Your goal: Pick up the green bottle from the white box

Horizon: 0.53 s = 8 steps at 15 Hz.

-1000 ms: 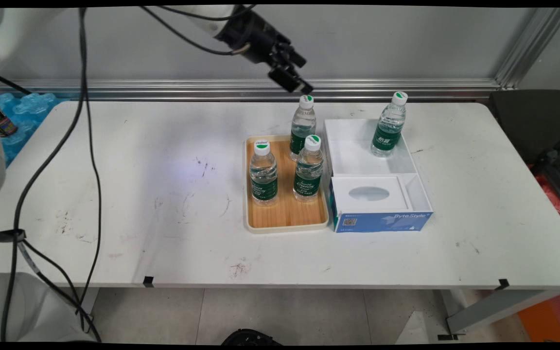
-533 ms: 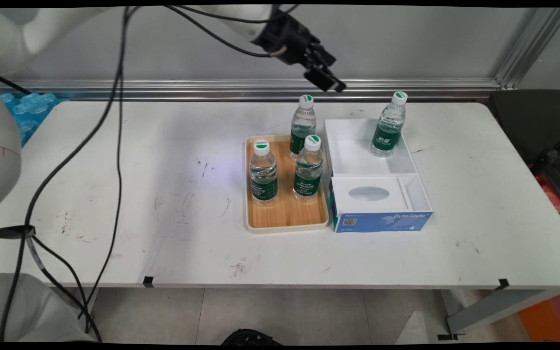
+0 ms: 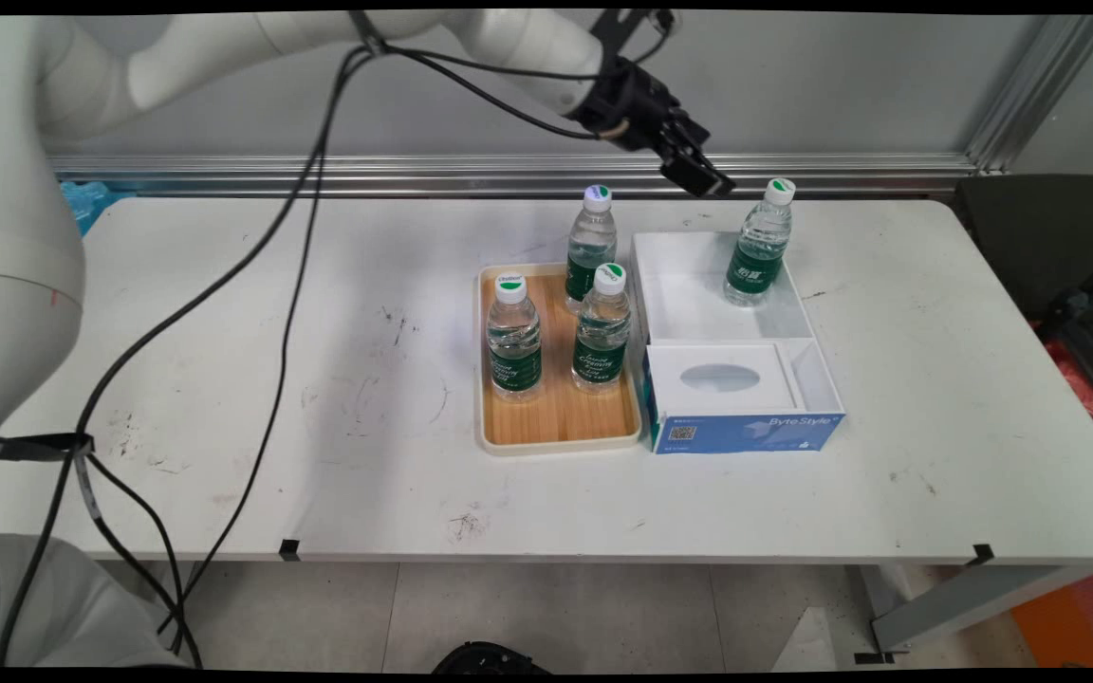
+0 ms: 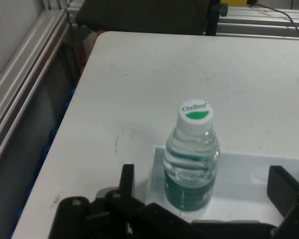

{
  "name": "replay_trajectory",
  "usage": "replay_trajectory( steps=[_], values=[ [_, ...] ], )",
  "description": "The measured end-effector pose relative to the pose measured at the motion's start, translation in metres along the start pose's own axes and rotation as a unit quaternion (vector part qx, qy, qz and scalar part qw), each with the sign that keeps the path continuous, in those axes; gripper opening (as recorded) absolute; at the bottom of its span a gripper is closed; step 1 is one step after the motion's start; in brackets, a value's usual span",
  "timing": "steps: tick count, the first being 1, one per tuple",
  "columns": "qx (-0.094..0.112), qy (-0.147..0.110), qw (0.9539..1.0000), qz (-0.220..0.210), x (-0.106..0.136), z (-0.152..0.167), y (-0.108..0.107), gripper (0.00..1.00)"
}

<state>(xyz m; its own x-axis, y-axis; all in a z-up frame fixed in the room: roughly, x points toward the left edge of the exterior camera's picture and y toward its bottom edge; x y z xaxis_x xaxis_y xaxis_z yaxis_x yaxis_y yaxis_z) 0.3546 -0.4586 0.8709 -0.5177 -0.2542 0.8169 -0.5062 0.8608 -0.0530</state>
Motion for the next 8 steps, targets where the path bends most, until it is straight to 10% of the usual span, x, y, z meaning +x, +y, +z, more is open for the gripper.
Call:
replay_trajectory(
  steps=[8],
  values=[
    [-0.001, 0.011, 0.9999, -0.012, -0.006, 0.058, 0.001, 1.00]
  ],
)
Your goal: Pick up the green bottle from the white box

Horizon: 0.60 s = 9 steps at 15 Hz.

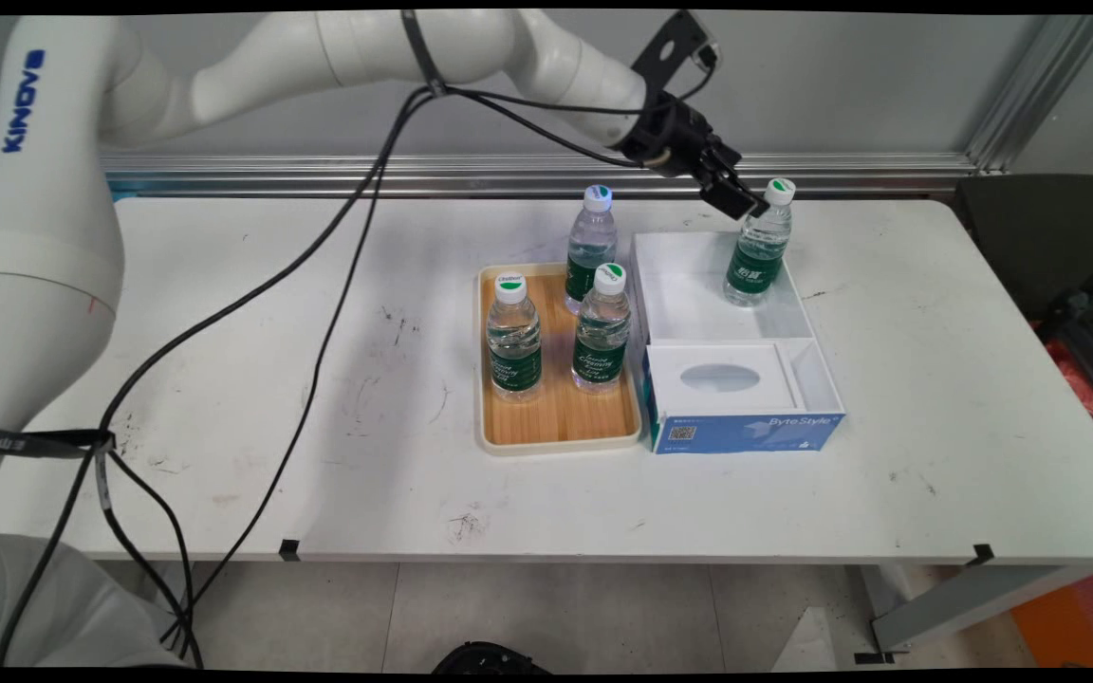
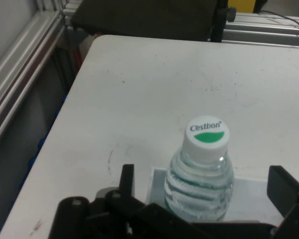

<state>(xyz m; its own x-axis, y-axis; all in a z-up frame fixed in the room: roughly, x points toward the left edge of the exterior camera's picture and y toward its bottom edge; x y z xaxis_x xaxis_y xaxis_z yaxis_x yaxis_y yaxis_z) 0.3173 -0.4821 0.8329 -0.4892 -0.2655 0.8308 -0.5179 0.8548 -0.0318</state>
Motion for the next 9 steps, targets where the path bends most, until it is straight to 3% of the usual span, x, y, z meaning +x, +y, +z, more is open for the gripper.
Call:
replay_trajectory(
  steps=[9],
  values=[
    [-0.001, 0.004, 0.9999, -0.014, -0.010, 0.042, 0.002, 1.00]
  ],
)
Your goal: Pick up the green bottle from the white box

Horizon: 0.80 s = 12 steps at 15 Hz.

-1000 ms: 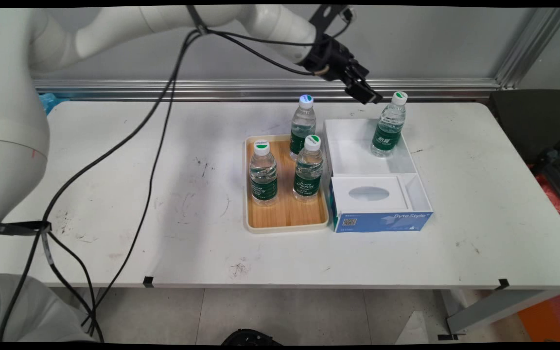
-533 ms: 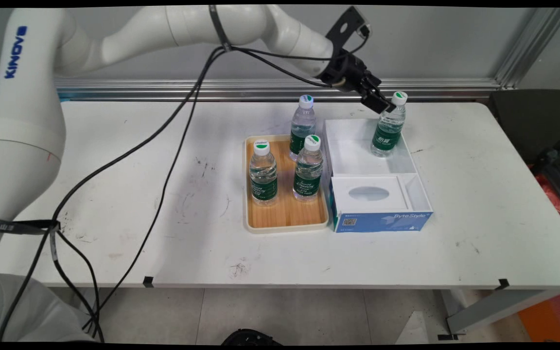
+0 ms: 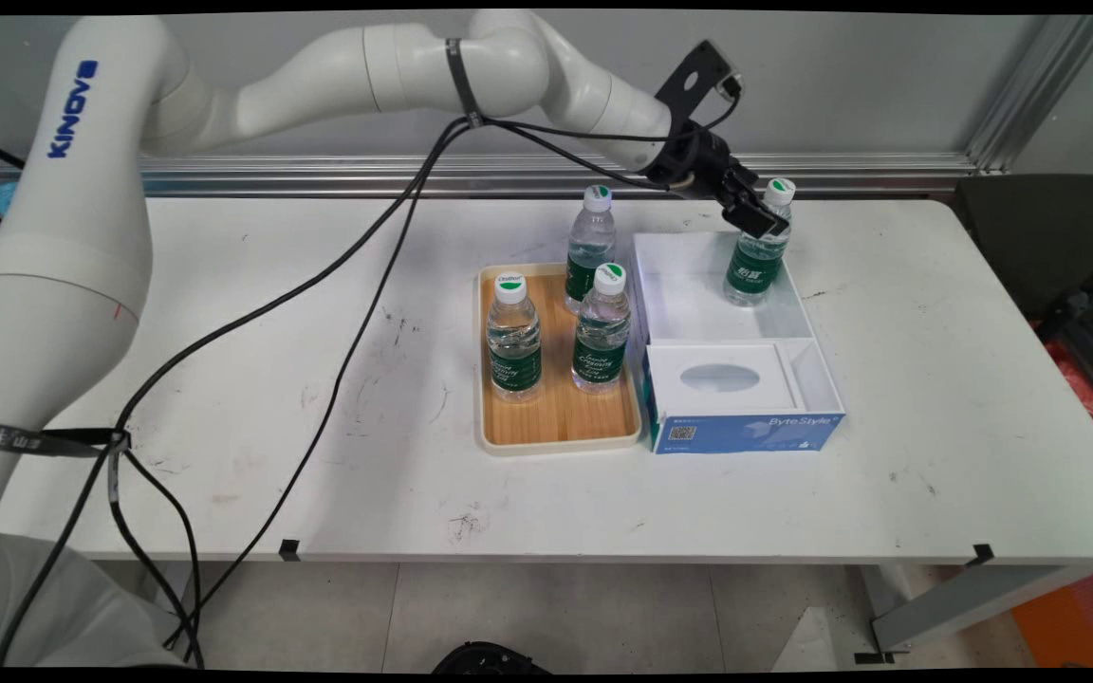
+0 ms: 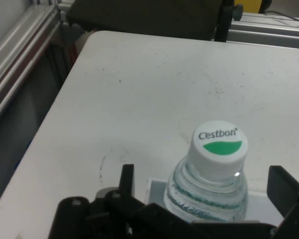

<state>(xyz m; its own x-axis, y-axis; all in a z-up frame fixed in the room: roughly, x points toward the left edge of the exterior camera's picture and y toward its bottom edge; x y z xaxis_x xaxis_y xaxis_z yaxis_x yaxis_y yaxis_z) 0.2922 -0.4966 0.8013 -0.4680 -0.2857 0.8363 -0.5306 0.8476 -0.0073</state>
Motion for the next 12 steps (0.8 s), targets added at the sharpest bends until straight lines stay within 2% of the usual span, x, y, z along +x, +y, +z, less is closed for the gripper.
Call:
replay_trajectory(
  steps=[7, 8, 12],
  values=[
    [0.000, 0.003, 0.9999, -0.010, -0.005, 0.018, 0.001, 1.00],
    [-0.001, 0.003, 0.9999, -0.011, -0.006, 0.019, 0.001, 0.00],
    [-0.004, 0.003, 0.9998, -0.017, -0.007, 0.023, 0.004, 0.00]
  ],
)
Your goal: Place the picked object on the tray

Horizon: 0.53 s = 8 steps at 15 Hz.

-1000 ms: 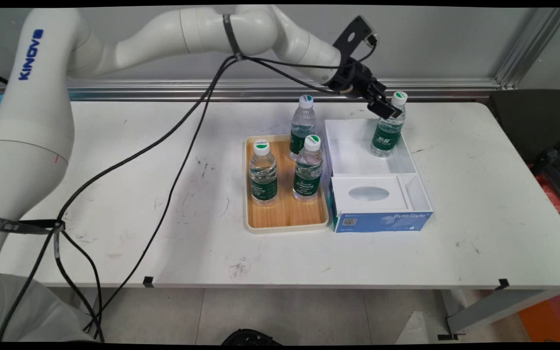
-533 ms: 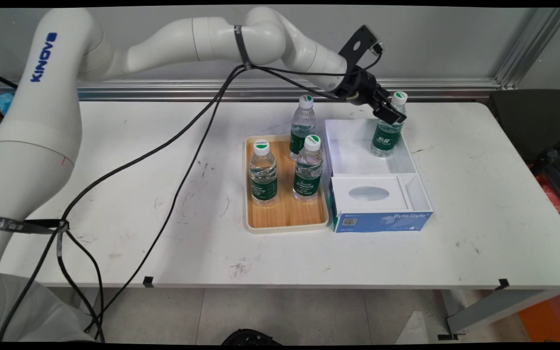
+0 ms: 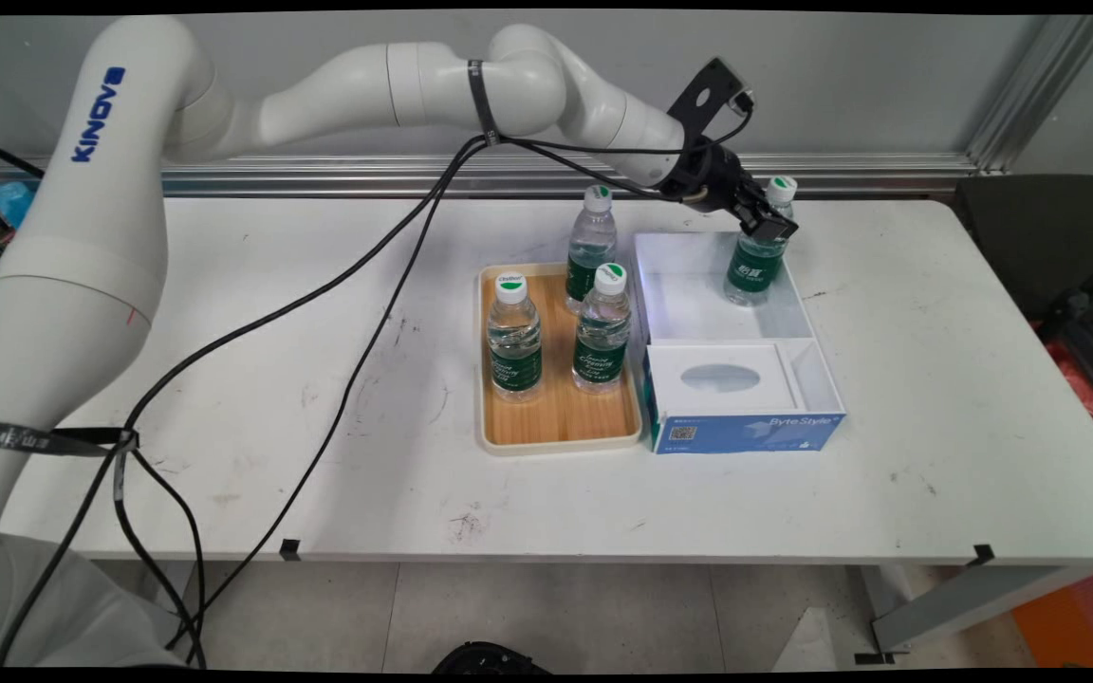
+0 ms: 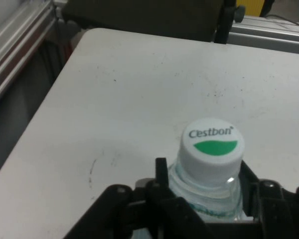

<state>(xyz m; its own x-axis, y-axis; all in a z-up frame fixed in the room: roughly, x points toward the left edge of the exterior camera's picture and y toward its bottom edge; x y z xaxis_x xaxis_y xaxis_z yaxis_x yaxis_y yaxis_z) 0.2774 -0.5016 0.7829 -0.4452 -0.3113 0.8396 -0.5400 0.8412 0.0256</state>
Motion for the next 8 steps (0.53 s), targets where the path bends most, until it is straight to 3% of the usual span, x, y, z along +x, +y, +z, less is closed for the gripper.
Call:
replay_trajectory(
  steps=[8],
  values=[
    [0.001, 0.001, 1.0000, -0.005, 0.0042, -0.0058, 0.0030, 0.00]
  ],
)
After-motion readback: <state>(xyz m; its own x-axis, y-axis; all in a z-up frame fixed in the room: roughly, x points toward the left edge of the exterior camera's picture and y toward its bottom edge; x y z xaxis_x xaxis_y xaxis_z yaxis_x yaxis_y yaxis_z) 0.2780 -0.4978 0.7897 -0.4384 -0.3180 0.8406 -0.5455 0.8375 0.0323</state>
